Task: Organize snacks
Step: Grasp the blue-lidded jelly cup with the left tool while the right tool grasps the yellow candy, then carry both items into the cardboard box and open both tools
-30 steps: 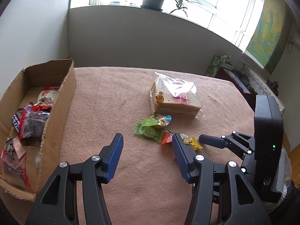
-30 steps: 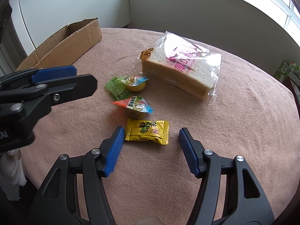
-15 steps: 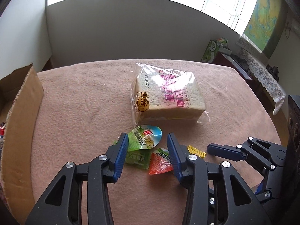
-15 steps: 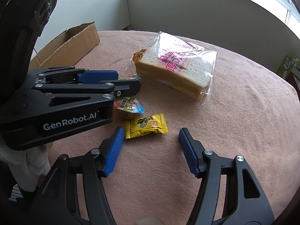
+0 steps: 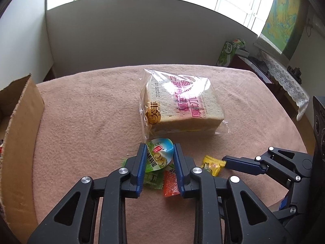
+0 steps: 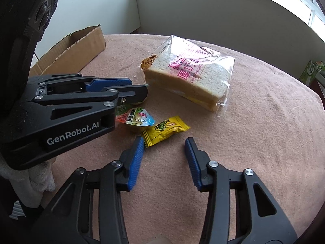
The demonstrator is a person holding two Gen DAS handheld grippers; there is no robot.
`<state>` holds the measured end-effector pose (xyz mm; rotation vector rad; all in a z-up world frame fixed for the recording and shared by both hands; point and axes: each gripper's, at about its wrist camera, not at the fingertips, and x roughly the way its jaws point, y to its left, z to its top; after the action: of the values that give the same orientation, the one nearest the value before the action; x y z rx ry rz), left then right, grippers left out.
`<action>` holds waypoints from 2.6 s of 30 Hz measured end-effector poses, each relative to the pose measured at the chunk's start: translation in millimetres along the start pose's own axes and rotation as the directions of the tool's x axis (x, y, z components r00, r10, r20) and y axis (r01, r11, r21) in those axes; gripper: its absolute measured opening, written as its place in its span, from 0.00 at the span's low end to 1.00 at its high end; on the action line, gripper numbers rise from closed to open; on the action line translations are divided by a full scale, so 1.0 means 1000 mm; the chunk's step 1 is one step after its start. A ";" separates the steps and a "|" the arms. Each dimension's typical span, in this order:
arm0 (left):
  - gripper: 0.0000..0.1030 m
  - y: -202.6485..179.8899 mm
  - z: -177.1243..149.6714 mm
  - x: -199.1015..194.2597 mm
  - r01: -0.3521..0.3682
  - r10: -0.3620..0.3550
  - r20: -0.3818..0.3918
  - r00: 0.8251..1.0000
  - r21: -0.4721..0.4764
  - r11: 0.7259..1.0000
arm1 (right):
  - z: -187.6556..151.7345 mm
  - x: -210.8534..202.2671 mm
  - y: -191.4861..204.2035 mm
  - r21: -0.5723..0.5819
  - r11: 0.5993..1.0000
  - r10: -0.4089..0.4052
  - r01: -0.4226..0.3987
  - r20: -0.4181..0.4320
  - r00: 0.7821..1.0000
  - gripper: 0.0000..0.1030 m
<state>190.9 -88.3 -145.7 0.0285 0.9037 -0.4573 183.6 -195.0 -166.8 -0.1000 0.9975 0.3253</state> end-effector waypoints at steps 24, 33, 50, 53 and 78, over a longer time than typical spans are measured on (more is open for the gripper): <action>0.27 0.007 -0.002 0.002 -0.005 0.005 0.006 1.000 0.009 1.000 | 0.005 -0.008 -0.045 0.127 0.992 0.026 -0.024 -0.013 1.000 0.40; 0.26 0.011 -0.005 -0.004 -0.020 0.020 0.015 1.000 0.001 1.000 | 0.029 0.016 -0.020 0.120 0.993 0.007 -0.004 -0.024 1.000 0.40; 0.24 0.023 -0.014 -0.025 -0.013 0.014 0.037 0.999 -0.050 0.999 | 0.010 -0.009 -0.024 0.121 0.992 0.044 -0.042 -0.016 0.999 0.15; 0.24 0.028 -0.015 -0.033 -0.004 0.007 0.047 0.999 -0.069 0.998 | 0.008 -0.014 -0.025 0.116 0.992 0.047 -0.045 -0.014 0.999 0.14; 0.24 0.030 -0.023 -0.070 0.010 0.002 0.115 0.993 -0.105 0.994 | 0.009 -0.023 0.003 0.008 1.000 -0.001 0.001 0.001 1.000 0.08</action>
<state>148.2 -30.0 -111.8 -0.0947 0.8136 -0.4101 178.6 -195.1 -142.9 -0.0935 0.9980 0.3205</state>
